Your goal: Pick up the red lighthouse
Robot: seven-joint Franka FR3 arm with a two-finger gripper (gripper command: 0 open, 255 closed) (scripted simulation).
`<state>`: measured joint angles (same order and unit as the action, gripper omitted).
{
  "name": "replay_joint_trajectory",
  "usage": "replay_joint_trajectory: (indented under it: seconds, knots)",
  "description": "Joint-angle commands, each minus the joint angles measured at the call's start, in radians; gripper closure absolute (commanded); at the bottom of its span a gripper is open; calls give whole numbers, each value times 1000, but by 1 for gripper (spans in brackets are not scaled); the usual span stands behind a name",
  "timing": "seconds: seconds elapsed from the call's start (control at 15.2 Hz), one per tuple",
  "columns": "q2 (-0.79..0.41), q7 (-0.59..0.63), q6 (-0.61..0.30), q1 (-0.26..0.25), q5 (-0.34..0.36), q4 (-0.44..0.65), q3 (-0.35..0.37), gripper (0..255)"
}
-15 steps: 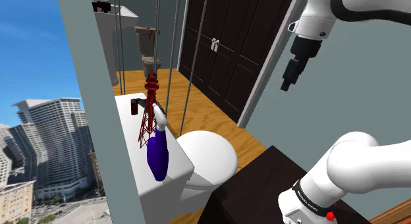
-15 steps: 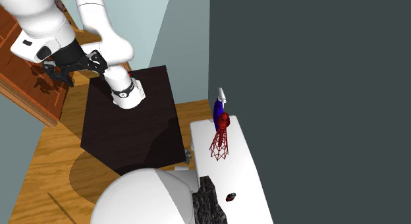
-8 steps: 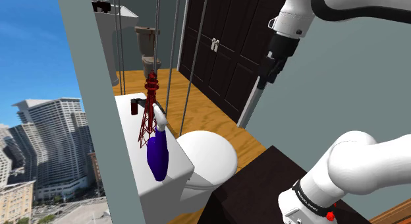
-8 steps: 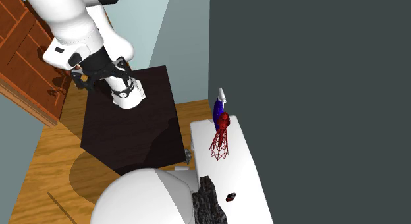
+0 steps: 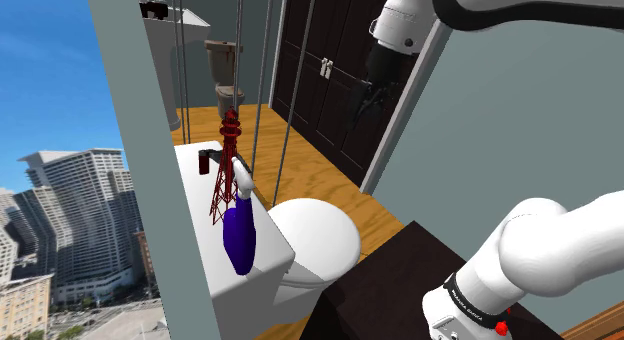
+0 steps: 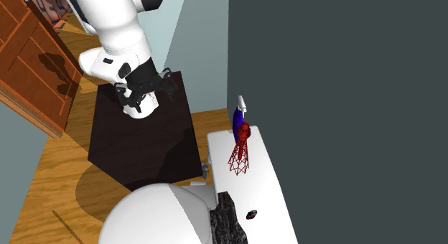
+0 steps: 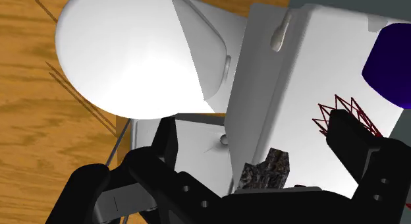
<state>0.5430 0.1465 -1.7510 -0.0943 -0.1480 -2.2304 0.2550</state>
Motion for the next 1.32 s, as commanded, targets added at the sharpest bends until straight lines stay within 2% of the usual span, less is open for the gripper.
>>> replay_joint_trajectory:
  seconds: [0.0, 0.33, 0.59, 0.92, 1.25]
  knots:
    - [-49, 30, -43, -4, -8, 31, 28, 0]
    - [-177, 116, -127, -11, -4, 135, 104, 0]
    - [-289, 192, -182, -14, 25, 238, 164, 0]
    - [-444, 298, -230, -27, 102, 392, 233, 0]
    - [-597, 399, -245, -60, 206, 557, 280, 0]
